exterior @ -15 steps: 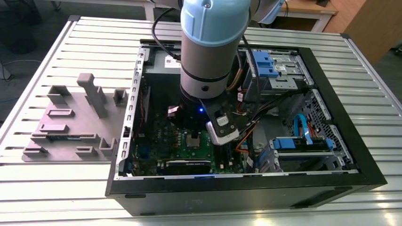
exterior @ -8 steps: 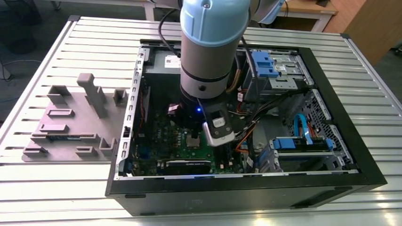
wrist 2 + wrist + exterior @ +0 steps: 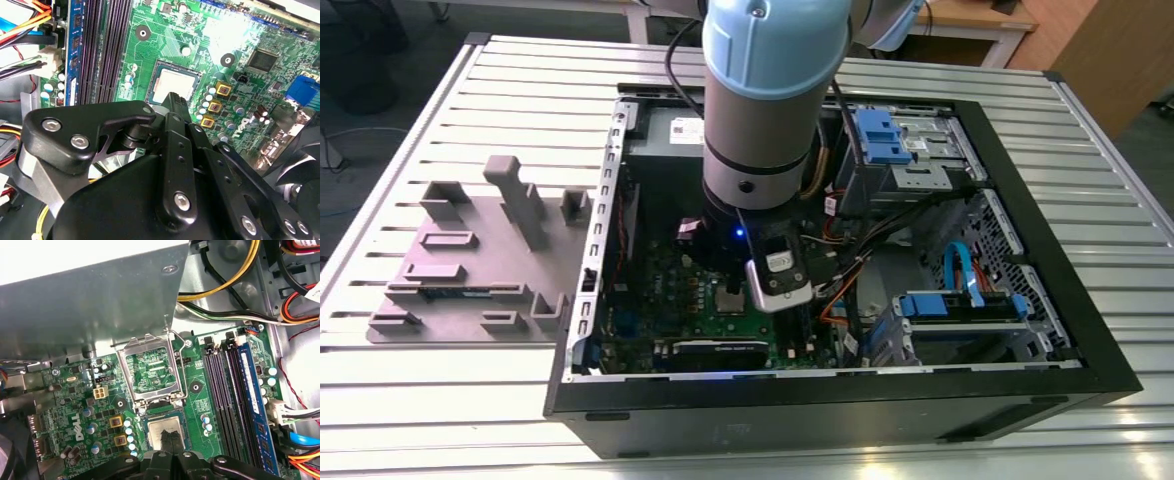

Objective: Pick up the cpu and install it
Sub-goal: 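Close the cpu cover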

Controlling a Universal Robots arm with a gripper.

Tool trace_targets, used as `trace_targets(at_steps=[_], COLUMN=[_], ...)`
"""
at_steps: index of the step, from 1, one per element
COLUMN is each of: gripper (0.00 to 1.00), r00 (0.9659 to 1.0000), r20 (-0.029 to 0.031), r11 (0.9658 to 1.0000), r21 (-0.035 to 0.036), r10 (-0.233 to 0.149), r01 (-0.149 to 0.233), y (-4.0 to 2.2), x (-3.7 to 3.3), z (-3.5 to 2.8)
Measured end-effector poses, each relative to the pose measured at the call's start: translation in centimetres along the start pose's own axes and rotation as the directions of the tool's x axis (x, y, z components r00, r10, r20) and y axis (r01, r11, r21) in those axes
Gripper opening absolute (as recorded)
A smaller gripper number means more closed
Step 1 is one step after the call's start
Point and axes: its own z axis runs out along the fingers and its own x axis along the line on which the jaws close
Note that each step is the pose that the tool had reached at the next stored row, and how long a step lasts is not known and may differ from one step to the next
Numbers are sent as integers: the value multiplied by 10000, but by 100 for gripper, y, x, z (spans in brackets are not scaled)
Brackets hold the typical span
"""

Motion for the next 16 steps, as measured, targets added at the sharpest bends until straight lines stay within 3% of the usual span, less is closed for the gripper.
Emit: trace_targets(at_steps=[6,13,16], gripper=[11,11,11], r00=[9997,9997,10000], r20=[7,7,1], r11=[9997,9997,10000], r21=[-4,-4,1], r10=[249,260,25], r01=[-249,-260,-25], y=[0,0,0], x=[-1,-2,-2], z=[0,0,0])
